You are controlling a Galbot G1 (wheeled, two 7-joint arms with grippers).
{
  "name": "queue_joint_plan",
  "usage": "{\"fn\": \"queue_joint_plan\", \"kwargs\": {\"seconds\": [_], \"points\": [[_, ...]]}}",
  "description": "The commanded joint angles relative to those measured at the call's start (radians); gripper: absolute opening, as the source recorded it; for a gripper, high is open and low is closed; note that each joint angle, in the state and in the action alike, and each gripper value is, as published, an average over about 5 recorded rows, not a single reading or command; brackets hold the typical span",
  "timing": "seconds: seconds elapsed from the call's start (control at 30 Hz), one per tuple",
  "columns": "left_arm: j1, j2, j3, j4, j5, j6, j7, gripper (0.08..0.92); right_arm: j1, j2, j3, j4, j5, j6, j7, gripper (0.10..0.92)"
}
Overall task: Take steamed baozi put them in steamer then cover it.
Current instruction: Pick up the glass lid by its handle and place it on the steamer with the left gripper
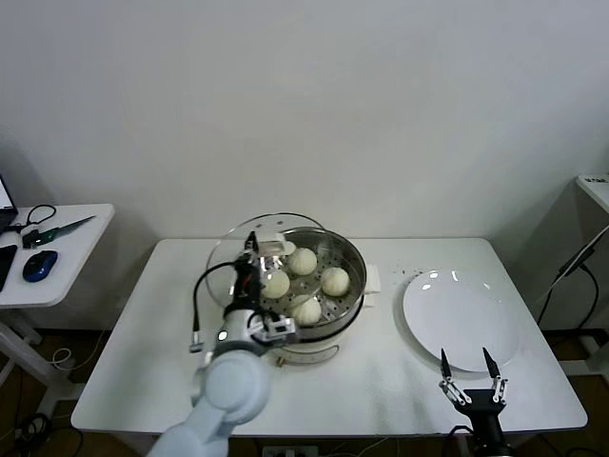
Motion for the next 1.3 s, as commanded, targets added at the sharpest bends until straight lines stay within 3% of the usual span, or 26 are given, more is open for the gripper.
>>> {"fn": "queue_joint_plan", "kwargs": {"seconds": [0.03, 0.23, 0.83, 1.3], "points": [[-0.088, -0.175, 0.163, 0.100, 0.121, 0.057, 0.040, 0.137, 0.000, -0.004, 0.001, -0.009, 0.010, 0.012, 0.002, 0.823], [-0.081, -0.211, 0.175, 0.172, 0.130, 0.038, -0.008, 0.137, -0.007, 0.000, 0.007, -0.005, 0.014, 0.026, 0.004, 0.823], [-0.050, -0.150, 0.115, 0.248, 0.109, -0.022, -0.114, 0.137, -0.020, 0.016, 0.015, 0.008, 0.016, 0.045, 0.006, 0.823], [-0.034, -0.126, 0.083, 0.275, 0.107, -0.034, -0.127, 0.137, -0.026, 0.019, 0.018, 0.010, 0.026, 0.050, 0.003, 0.823]]}}
